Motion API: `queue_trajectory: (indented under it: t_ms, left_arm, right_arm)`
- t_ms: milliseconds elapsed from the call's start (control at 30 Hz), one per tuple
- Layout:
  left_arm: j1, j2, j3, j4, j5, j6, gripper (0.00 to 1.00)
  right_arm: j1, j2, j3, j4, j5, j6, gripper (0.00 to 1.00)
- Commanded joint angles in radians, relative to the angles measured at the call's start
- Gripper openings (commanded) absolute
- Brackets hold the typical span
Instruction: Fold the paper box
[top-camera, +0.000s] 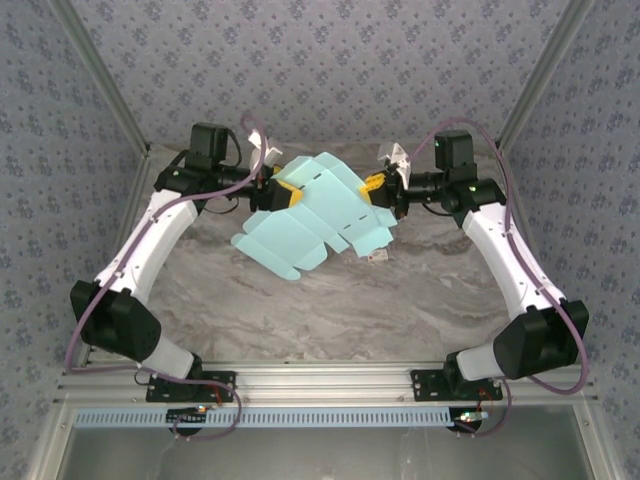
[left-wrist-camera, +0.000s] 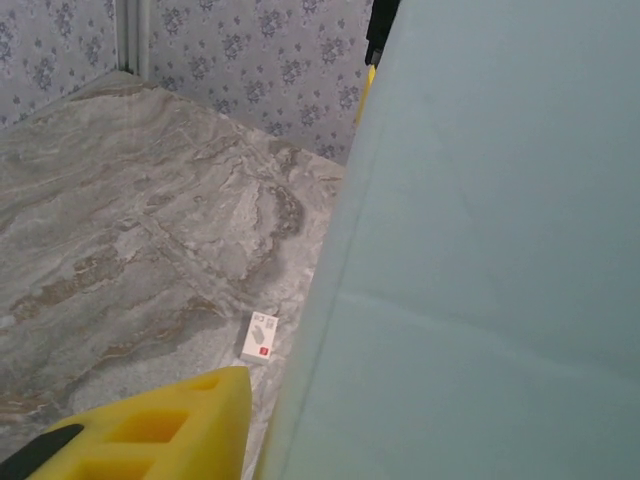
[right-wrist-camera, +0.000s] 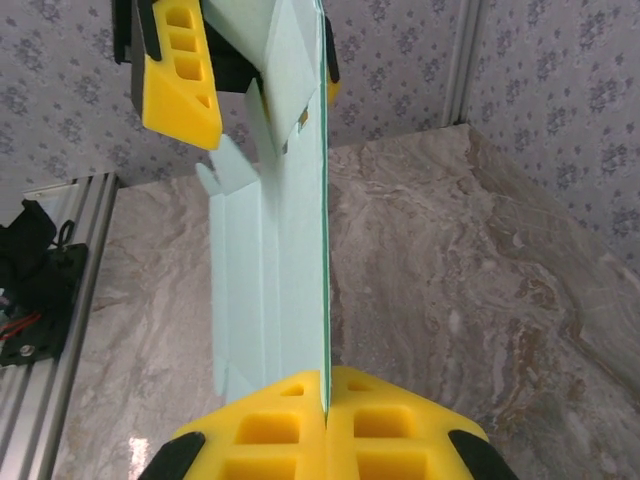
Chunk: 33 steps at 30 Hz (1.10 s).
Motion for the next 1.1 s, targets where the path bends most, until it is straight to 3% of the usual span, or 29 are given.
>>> queue_trajectory:
  t_ms: [0, 167, 367, 467, 600, 767, 933, 1067]
  left_arm:
    - [0.019, -0.021, -0.020, 0.048, 0.012, 0.067, 0.47]
    - [0.042, 0.005, -0.017, 0.052, 0.088, 0.069, 0.40]
    - [0.031, 0.016, -0.017, 0.123, 0.104, -0.030, 0.20]
    - [0.012, 0.012, -0.016, 0.130, 0.086, -0.064, 0.15]
    - [-0.008, 0.013, -0.006, 0.155, 0.040, -0.165, 0.07]
    - [-0.006, 0.026, 0.020, 0.182, -0.041, -0.314, 0.00]
    - [0.011, 0.043, 0.022, 0.219, -0.066, -0.423, 0.00]
    - [0.040, 0.052, -0.008, 0.282, -0.079, -0.503, 0.00]
  right_arm:
    - [-0.016, -0.011, 0.041, -0.051, -0.080, -0.020, 0.00]
    - [-0.023, -0.010, 0.048, -0.055, -0.074, -0.011, 0.00]
    - [-0.004, -0.011, 0.041, 0.002, 0.052, 0.051, 0.00]
    - [0.040, -0.029, 0.016, 0.076, 0.226, 0.094, 0.00]
    - [0.156, -0.066, -0.044, 0.185, 0.599, 0.079, 0.00]
    - [0.309, -0.084, -0.148, 0.372, 0.990, -0.047, 0.00]
    - [0.408, -0.067, -0.242, 0.526, 1.185, -0.160, 0.00]
    - [0.437, -0.068, -0.306, 0.638, 1.245, -0.192, 0.00]
